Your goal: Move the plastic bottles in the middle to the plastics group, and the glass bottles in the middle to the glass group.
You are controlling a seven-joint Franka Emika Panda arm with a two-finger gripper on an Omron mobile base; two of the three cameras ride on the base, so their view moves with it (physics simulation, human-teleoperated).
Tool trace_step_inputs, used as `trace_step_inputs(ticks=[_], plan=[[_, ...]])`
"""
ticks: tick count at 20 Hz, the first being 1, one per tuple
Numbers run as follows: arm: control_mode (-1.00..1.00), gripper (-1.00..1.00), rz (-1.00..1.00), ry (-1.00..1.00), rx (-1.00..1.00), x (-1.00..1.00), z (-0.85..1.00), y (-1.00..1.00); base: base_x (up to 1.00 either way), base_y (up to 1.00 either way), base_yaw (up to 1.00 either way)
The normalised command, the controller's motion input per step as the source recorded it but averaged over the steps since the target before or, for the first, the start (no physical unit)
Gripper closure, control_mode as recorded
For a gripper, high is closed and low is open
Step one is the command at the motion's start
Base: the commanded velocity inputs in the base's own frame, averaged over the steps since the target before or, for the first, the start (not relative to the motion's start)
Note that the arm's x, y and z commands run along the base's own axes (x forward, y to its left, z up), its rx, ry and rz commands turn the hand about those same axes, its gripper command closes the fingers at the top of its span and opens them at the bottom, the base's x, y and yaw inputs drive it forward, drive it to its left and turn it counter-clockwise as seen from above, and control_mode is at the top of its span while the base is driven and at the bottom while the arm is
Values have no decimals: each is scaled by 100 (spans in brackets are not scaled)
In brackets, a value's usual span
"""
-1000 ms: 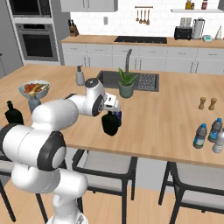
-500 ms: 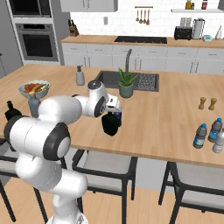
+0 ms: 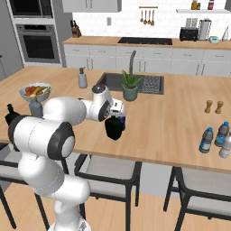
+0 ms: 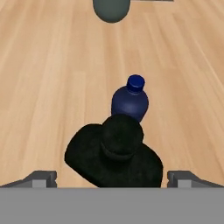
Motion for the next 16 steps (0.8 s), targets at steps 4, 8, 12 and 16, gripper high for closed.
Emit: trace_step_inputs(ticks=[4, 8, 12, 16], plan=[[-100, -100, 0, 0, 0, 11, -22, 0, 0, 0, 0], [-100, -100, 0, 0, 0, 15, -2, 0, 0, 0, 0], [-100, -100, 0, 0, 1, 23, 0, -4, 0, 0, 0], [-100, -100, 0, 0, 1, 11, -1, -6, 0, 0, 0]])
